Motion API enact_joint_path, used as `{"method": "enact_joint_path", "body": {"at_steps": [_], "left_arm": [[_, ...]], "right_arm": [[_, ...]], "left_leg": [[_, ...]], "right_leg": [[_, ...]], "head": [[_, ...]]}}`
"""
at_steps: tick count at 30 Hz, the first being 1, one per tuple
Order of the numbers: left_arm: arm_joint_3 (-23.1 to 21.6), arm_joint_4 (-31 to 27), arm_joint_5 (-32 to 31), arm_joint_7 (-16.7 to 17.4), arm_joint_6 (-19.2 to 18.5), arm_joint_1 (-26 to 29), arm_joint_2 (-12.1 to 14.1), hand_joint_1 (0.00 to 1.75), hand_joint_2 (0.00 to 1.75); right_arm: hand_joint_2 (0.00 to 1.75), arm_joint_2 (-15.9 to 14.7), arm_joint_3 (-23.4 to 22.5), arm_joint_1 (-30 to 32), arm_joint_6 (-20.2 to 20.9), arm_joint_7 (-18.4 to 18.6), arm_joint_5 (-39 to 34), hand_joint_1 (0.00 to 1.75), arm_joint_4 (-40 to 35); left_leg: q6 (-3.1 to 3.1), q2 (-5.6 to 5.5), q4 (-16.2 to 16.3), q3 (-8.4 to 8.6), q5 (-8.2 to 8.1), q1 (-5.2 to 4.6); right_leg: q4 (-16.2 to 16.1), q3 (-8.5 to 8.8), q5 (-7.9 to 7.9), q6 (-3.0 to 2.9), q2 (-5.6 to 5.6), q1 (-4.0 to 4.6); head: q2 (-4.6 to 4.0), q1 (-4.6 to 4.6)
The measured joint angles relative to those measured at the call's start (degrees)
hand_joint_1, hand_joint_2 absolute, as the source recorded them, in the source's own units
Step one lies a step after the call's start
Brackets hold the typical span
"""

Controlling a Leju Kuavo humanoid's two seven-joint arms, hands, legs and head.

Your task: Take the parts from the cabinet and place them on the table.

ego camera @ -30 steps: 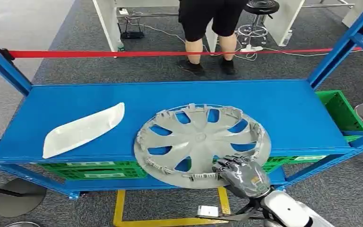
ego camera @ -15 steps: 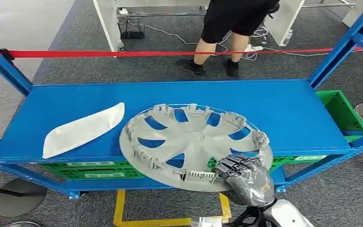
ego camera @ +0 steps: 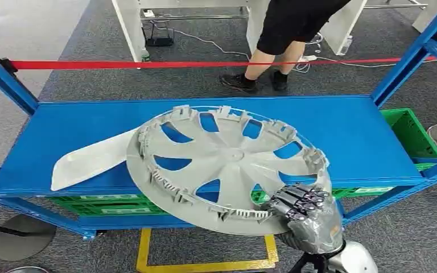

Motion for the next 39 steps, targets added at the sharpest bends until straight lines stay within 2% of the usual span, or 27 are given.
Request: {"method": "enact_joint_path", "body": {"at_steps": [4, 5, 6, 7, 8, 12, 15, 18, 24, 29, 31, 32, 33, 34, 35, 37, 38, 39], "left_arm": [[0.00, 0.00, 0.04, -0.44, 0.00, 0.01, 0.00, 0.00, 1.75], [0.00, 0.00, 0.22, -0.46, -0.02, 0.01, 0.00, 0.00, 0.00], [0.00, 0.00, 0.57, -0.57, -0.22, 0.03, 0.00, 0.00, 0.00], [0.00, 0.00, 1.59, -0.87, -1.13, 0.06, 0.02, 0.00, 1.75], [0.00, 0.00, 2.86, -1.22, -2.20, 0.12, 0.04, 0.00, 1.75], [0.00, -0.37, 4.50, -1.86, -4.48, 0.11, 0.04, 0.00, 1.75], [0.00, -0.70, 5.18, -3.36, -5.27, 0.08, 0.04, 0.00, 1.75], [0.00, -0.70, 4.46, -5.18, -3.68, 0.05, 0.04, 0.00, 1.75], [0.00, -0.70, 2.75, -6.45, -0.65, -0.07, 0.07, 0.00, 1.75], [0.00, -0.70, 2.45, -6.45, 0.46, -0.16, 0.13, 0.00, 1.75], [0.00, -0.70, 2.40, -6.23, 0.72, -0.16, 0.18, 0.00, 1.75], [0.00, -0.70, 2.34, -5.90, 0.94, -0.18, 0.20, 0.00, 1.75], [0.00, -0.70, 2.32, -5.73, 1.14, -0.29, 0.11, 0.00, 1.75], [0.00, -0.70, 2.32, -5.68, 1.36, -0.34, 0.11, 0.00, 1.75], [0.00, -0.70, 2.27, -5.51, 1.38, -0.44, 0.11, 0.00, 1.75], [0.00, -0.70, 2.17, -5.49, 1.53, -0.56, 0.02, 0.00, 1.75], [0.00, -0.70, 2.12, -5.49, 1.53, -0.58, 0.02, 0.00, 1.75], [0.00, -0.70, 2.10, -5.49, 1.53, -0.59, 0.02, 0.00, 1.75]], "right_arm": [[1.75, 1.12, -1.05, 0.31, -0.11, -0.70, -0.18, 1.75, -1.47], [1.75, 1.36, -1.33, 0.40, -0.11, -1.07, -0.26, 1.75, -1.70], [1.75, 1.64, -1.71, 0.62, -0.11, -2.04, -0.46, 1.75, -1.95], [1.75, 2.16, -2.36, 0.99, -0.11, -3.51, -0.94, 1.75, -2.38], [1.75, 2.62, -2.84, 1.34, -0.11, -5.04, -1.38, 1.15, -2.77], [1.75, 3.81, -3.83, 1.97, -0.17, -7.61, -3.14, 1.15, -4.20], [1.75, 3.46, -3.76, 1.84, -0.33, -7.83, -12.33, 1.15, -4.24], [1.75, 1.67, -2.59, 1.58, -0.31, -7.46, -19.88, 1.15, -3.96], [1.75, -1.03, -0.66, 0.45, -0.33, -5.25, -22.05, 1.15, -3.96], [1.75, -2.16, 0.06, 0.43, -0.33, -4.44, -22.99, 1.15, -3.96], [1.75, -2.53, 0.06, 0.51, -0.33, -4.39, -23.60, 1.15, -3.96], [1.75, -2.62, 0.06, 0.51, -0.33, -4.44, -23.72, 1.15, -3.98], [1.75, -2.77, 0.02, 0.57, -0.33, -4.50, -23.74, 1.15, -4.07], [1.75, -2.99, 0.00, 0.62, -0.33, -4.61, -23.72, 1.15, -4.18], [1.75, -3.14, -0.02, 0.64, -0.33, -4.74, -23.74, 1.15, -4.18], [1.75, -3.45, -0.04, 0.82, -0.33, -4.81, -23.74, 1.15, -4.18], [1.75, -3.56, -0.09, 1.11, -0.33, -4.81, -23.74, 1.15, -4.18], [1.75, -3.69, -0.18, 1.42, -0.35, -4.81, -23.72, 1.15, -4.20]], "left_leg": [[0.00, 0.00, 0.00, 0.00, 0.00, 0.00], [0.00, 0.00, 0.00, 0.00, 0.00, 0.00], [0.00, 0.00, 0.00, 0.00, 0.00, 0.00], [0.00, 0.00, 0.00, 0.00, 0.00, 0.00], [0.00, 0.00, 0.00, 0.00, 0.00, 0.00], [0.00, 0.00, 0.00, 0.00, 0.00, 0.00], [0.00, 0.00, -0.01, 0.00, 0.00, 0.00], [0.00, 0.00, 0.01, -0.01, -0.01, -0.06], [0.10, -0.01, 0.05, -0.01, -0.07, -0.27], [0.55, 0.00, 0.15, -0.01, -0.36, -0.70], [0.85, 0.02, 0.16, 0.02, -0.24, -0.87], [1.10, 0.09, -0.06, 0.08, -0.08, -0.74], [1.46, 0.42, -0.82, 0.39, 0.25, -0.16], [1.63, 0.70, -0.96, 0.47, 0.31, -0.05], [1.67, 0.89, -0.96, 0.44, 0.28, 0.04], [1.75, 1.46, -0.96, 0.40, 0.20, 0.08], [1.72, 1.70, -0.95, 0.41, 0.17, 0.15], [1.67, 1.97, -0.95, 0.46, 0.15, 0.22]], "right_leg": [[0.00, 0.00, 0.00, 0.00, 0.01, 0.00], [0.00, 0.00, 0.00, 0.00, 0.00, 0.00], [0.00, 0.00, 0.00, 0.00, 0.00, 0.00], [0.00, 0.00, 0.00, 0.00, 0.00, 0.00], [0.00, 0.00, 0.00, 0.00, 0.01, 0.00], [0.00, 0.00, 0.00, 0.00, 0.01, 0.00], [0.00, 0.01, 0.00, 0.00, -0.01, 0.00], [-0.02, 0.01, 0.02, 0.02, 0.01, -0.03], [-0.03, 0.00, 0.02, 0.07, 0.00, -0.28], [-0.10, 0.01, -0.12, 0.38, 0.00, -0.70], [-0.33, 0.06, 0.11, 0.78, 0.08, -0.88], [-0.44, 0.12, 0.22, 1.06, 0.22, -0.87], [-0.15, 0.13, -0.46, 1.19, 0.22, -0.77], [1.83, -0.67, -1.90, 1.33, 0.11, -0.64], [5.51, -2.59, -3.90, 1.51, 0.10, -0.69], [14.96, -7.59, -7.68, 1.87, 0.10, -0.92], [17.87, -9.38, -7.99, 2.06, 0.07, -1.01], [17.90, -9.76, -6.81, 2.23, 0.05, -1.14]], "head": [[0.00, 0.02], [0.00, 0.02], [0.00, 0.02], [0.00, 0.02], [0.00, 0.02], [0.00, 0.00], [0.00, 0.02], [0.00, 0.02], [0.00, 0.00], [0.00, 0.00], [0.00, -0.02], [0.00, 0.00], [0.00, -0.07], [0.00, 0.31], [0.00, 0.44], [0.00, 0.41], [0.00, 0.42], [0.00, 0.39]]}}
